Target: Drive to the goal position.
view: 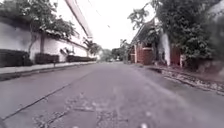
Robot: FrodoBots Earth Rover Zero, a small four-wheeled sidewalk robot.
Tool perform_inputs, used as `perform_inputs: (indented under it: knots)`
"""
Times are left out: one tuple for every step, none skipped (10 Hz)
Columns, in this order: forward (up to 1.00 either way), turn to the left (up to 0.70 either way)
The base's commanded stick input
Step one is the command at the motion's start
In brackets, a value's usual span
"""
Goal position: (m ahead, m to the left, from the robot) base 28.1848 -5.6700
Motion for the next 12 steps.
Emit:
perform_inputs:
  knots:
    - [1.00, 0.01]
    - [1.00, 0.01]
    - [1.00, 0.01]
    - [1.00, 0.01]
    - [1.00, 0.01]
    - [1.00, 0.01]
    - [1.00, 0.01]
    - [1.00, 0.01]
    - [1.00, 0.01]
    - [1.00, 0.01]
    - [1.00, 0.01]
    - [1.00, 0.01]
